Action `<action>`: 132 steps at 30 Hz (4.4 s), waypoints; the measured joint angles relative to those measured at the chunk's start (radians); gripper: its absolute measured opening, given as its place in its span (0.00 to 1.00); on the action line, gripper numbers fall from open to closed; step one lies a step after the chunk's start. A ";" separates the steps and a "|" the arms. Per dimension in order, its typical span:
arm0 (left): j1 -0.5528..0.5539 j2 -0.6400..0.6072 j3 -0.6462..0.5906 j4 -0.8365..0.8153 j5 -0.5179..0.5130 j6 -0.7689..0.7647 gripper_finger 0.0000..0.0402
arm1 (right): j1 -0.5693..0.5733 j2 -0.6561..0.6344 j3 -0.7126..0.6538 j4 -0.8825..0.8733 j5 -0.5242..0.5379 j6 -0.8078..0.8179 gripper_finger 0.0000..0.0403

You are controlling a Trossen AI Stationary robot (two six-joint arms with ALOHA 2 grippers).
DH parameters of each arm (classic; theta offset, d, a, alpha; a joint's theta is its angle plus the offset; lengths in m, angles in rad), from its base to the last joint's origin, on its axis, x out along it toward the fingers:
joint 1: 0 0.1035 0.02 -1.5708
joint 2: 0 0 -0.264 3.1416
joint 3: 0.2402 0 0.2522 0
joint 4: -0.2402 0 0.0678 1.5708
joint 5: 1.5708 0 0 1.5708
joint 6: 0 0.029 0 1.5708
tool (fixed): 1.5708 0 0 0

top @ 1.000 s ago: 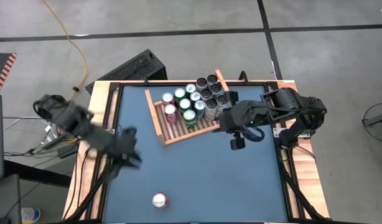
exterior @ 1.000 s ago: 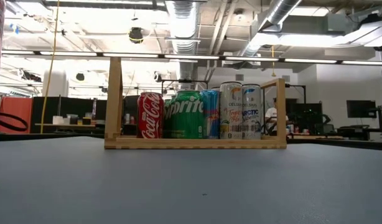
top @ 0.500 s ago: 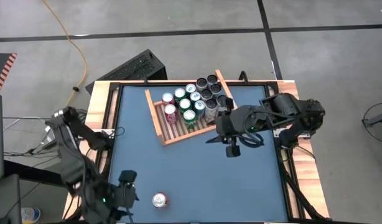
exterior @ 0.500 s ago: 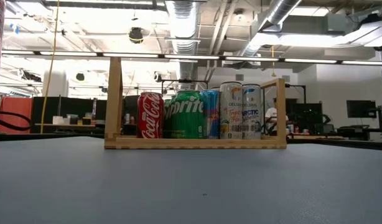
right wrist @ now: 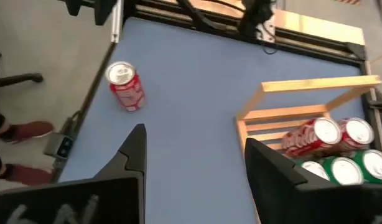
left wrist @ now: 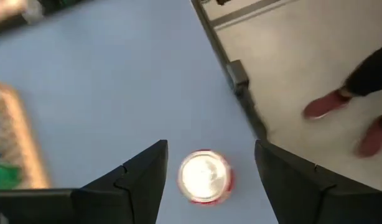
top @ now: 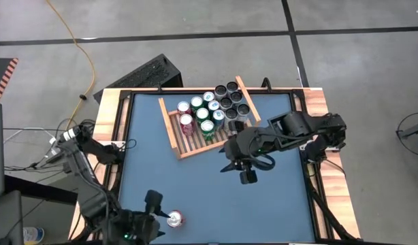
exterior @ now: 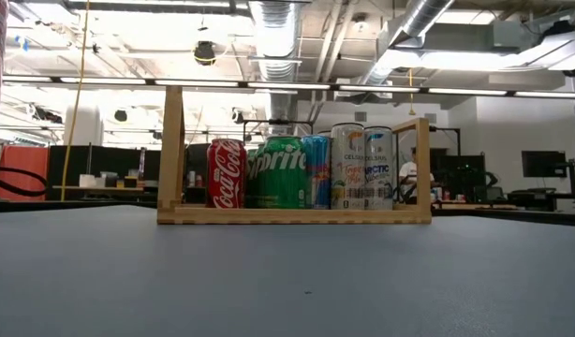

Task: Place canned beverage on shelf
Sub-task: Put the red-white soda can on the shelf aligned with the other red-white soda cans

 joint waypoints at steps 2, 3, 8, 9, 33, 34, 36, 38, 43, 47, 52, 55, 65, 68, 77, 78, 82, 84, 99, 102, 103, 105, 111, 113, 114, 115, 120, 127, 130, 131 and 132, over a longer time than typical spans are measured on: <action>0.018 0.004 0.000 0.012 0.038 -0.069 0.58 | 0.000 0.004 0.001 -0.009 -0.011 -0.001 0.44; 0.027 0.009 0.000 0.011 0.055 -0.092 0.58 | 0.000 0.006 0.000 -0.020 -0.012 -0.004 0.44; 0.084 0.033 0.000 0.014 0.180 -0.099 0.58 | 0.004 0.005 -0.001 -0.070 -0.014 -0.036 0.44; 0.095 0.036 0.000 0.013 0.198 -0.085 0.58 | 0.004 0.005 -0.001 -0.082 -0.016 -0.038 0.44; 0.174 0.039 -0.214 0.096 0.336 -0.101 0.80 | 0.004 0.005 -0.001 -0.149 -0.052 -0.102 0.44; 0.174 0.039 -0.223 0.100 0.351 -0.111 0.80 | 0.004 0.005 -0.001 -0.150 -0.052 -0.102 0.44; 0.174 0.039 -0.237 0.120 0.374 -0.121 0.80 | 0.004 0.005 -0.001 -0.149 -0.052 -0.102 0.44; 0.174 0.039 -0.249 0.131 0.371 -0.120 0.80 | 0.004 0.005 -0.001 -0.149 -0.051 -0.102 0.44; 0.174 0.039 -0.303 0.205 0.367 -0.108 0.80 | 0.004 0.005 -0.001 -0.149 -0.051 -0.099 0.44; 0.177 0.039 -0.339 0.268 0.364 -0.102 0.80 | 0.004 0.005 -0.001 -0.149 -0.051 -0.092 0.44; 0.182 0.039 -0.345 0.266 0.369 -0.071 0.79 | -0.002 0.005 -0.001 -0.149 -0.051 -0.082 0.44; 0.183 0.039 -0.345 0.265 0.362 -0.028 0.76 | -0.003 0.005 -0.001 -0.149 -0.051 -0.081 0.44; 0.202 0.099 -0.341 0.329 0.362 -0.004 0.72 | -0.003 0.005 0.000 -0.150 -0.050 -0.078 0.44; 0.202 0.099 -0.342 0.328 0.360 0.006 0.72 | -0.003 0.005 0.000 -0.150 -0.047 -0.078 0.44; 0.209 0.100 -0.341 0.326 0.363 -0.041 0.59 | -0.002 0.005 0.000 -0.156 -0.043 -0.045 0.44; 0.208 0.099 -0.341 0.325 0.359 -0.047 0.58 | 0.000 0.004 0.000 -0.155 -0.043 -0.045 0.44; 0.208 0.088 -0.343 0.318 0.329 -0.069 0.58 | 0.007 -0.012 0.001 -0.152 -0.042 -0.045 0.44; 0.207 0.081 -0.344 0.306 0.312 -0.080 0.60 | 0.012 -0.021 0.001 -0.153 -0.042 -0.040 0.44; 0.244 0.043 -0.346 0.300 0.191 -0.098 0.58 | 0.021 -0.047 -0.001 -0.178 -0.037 -0.029 0.44; 0.262 0.024 -0.348 0.280 0.132 -0.081 0.58 | 0.028 -0.067 -0.001 -0.174 -0.037 -0.026 0.44; 0.270 0.011 -0.348 0.281 0.111 -0.078 0.58 | 0.028 -0.079 -0.001 -0.177 -0.036 -0.026 0.44; 0.289 -0.015 -0.348 0.280 0.075 -0.063 0.58 | 0.033 -0.096 -0.001 -0.172 -0.034 -0.018 0.44; 0.377 -0.082 -0.347 0.294 -0.002 0.030 0.58 | 0.033 -0.162 -0.001 -0.172 -0.029 0.029 0.41; 0.412 -0.102 -0.346 0.298 -0.005 0.072 0.58 | 0.033 -0.181 0.000 -0.173 -0.029 0.039 0.41; 0.432 -0.107 -0.346 0.301 -0.001 0.098 0.58 | 0.033 -0.188 0.000 -0.172 -0.029 0.043 0.40; 0.452 -0.112 -0.346 0.302 0.010 0.123 0.58 | 0.033 -0.193 0.000 -0.173 -0.029 0.048 0.40; 0.565 -0.150 -0.359 0.325 0.139 0.235 0.58 | 0.050 -0.202 0.000 -0.180 -0.029 0.047 0.40; 0.727 -0.323 -0.564 0.491 0.269 0.312 0.58 | 0.125 -0.210 0.000 -0.219 -0.016 0.040 0.40; 0.813 -0.397 -0.599 0.510 0.335 0.365 0.59 | 0.149 -0.214 -0.001 -0.223 0.016 0.028 0.40; 0.844 -0.412 -0.604 0.512 0.365 0.379 0.59 | 0.153 -0.216 -0.001 -0.224 0.018 0.022 0.40; 0.880 -0.420 -0.605 0.510 0.404 0.392 0.59 | 0.156 -0.219 -0.001 -0.224 0.018 0.017 0.40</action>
